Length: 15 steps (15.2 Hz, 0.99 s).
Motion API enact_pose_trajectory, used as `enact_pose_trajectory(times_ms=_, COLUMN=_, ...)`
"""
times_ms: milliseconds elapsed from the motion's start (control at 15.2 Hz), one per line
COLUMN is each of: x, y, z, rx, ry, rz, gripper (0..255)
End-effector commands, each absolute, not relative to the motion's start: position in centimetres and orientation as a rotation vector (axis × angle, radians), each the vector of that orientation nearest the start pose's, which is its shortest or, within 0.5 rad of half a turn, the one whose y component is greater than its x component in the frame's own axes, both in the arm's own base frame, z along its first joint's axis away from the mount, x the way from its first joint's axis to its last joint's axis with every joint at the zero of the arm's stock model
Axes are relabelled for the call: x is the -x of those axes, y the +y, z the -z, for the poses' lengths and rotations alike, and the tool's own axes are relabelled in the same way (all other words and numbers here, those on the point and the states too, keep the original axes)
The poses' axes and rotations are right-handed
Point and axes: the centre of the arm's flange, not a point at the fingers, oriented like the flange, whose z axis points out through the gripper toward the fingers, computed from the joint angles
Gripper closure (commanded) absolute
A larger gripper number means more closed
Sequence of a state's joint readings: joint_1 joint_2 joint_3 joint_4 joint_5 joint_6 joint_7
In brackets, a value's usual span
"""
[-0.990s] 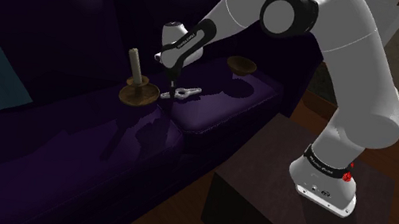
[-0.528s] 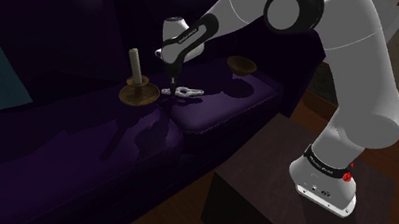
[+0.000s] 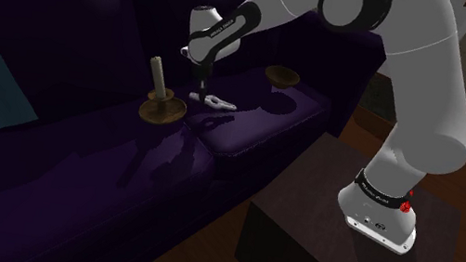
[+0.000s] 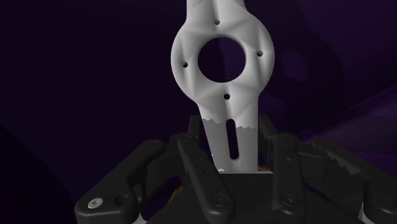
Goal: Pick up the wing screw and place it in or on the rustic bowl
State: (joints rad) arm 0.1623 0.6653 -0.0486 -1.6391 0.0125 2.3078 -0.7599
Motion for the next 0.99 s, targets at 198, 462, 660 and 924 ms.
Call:
enact_pose_trajectory(times_ms=198, x=-68.4, y=8.3, z=-25.5, rx=2.864, ry=-1.341, rz=-0.004, gripper=255)
enact_pose_trajectory(times_ms=462, x=-68.4, y=8.3, z=-27.6, rx=2.864, ry=-1.341, rz=-0.004, gripper=255)
enact_pose_trajectory(times_ms=660, x=-68.4, y=8.3, z=-29.2, rx=2.864, ry=-1.341, rz=-0.004, gripper=255)
enact_pose_trajectory(times_ms=924, x=-68.4, y=8.3, z=-31.3, rx=2.864, ry=-1.341, rz=-0.004, gripper=255)
